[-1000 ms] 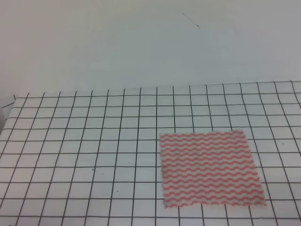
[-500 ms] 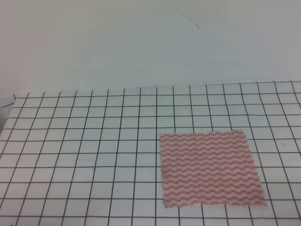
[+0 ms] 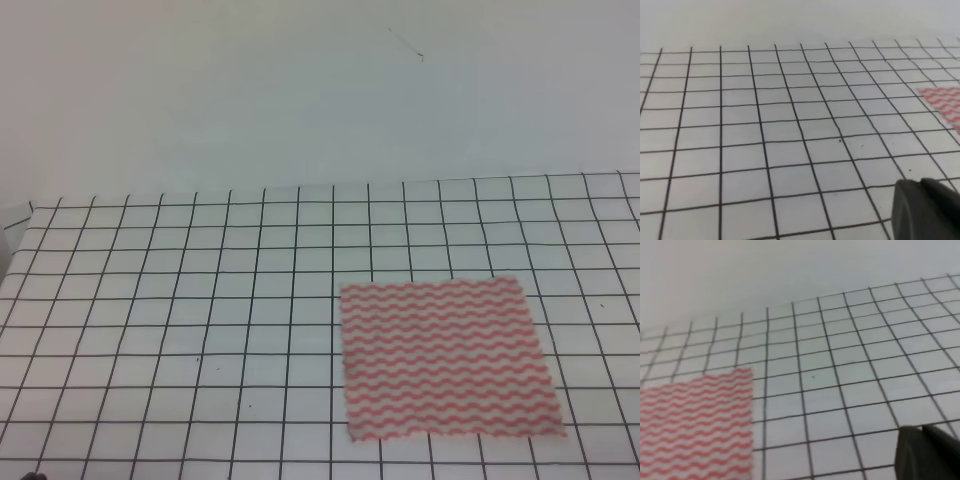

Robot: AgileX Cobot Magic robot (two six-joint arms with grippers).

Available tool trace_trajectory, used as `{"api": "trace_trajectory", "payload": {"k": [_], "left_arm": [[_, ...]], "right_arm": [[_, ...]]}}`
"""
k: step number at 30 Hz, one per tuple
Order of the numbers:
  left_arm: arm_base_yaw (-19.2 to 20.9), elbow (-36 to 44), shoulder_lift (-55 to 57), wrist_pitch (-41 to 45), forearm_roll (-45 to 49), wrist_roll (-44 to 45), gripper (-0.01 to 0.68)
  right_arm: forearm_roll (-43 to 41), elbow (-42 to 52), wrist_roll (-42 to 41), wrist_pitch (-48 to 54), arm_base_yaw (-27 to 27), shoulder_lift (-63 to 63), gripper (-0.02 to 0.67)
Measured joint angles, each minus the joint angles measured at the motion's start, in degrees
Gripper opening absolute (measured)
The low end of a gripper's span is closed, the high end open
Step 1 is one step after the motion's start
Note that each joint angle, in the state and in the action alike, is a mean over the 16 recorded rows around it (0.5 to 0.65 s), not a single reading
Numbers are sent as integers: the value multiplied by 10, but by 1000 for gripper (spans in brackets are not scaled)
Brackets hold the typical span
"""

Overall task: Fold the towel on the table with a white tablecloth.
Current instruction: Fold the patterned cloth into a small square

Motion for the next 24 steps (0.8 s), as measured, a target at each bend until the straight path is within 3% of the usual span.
{"api": "trace_trajectory", "payload": {"k": [6,13,17,24], "left_arm": [[0,0,0,-14,-117,0,-2],[0,0,0,-32,-339,1,-2],[0,0,0,-39,-455,0,-2],[0,0,0,-48,-573,1,-2]], "right_arm": [[226,0,-1,-36,0,0,-3],[441,0,-21,-93,0,0,-3],[497,0,-45,-112,0,0,-3],[506,-10,-102,-100,0,1,-3]]}}
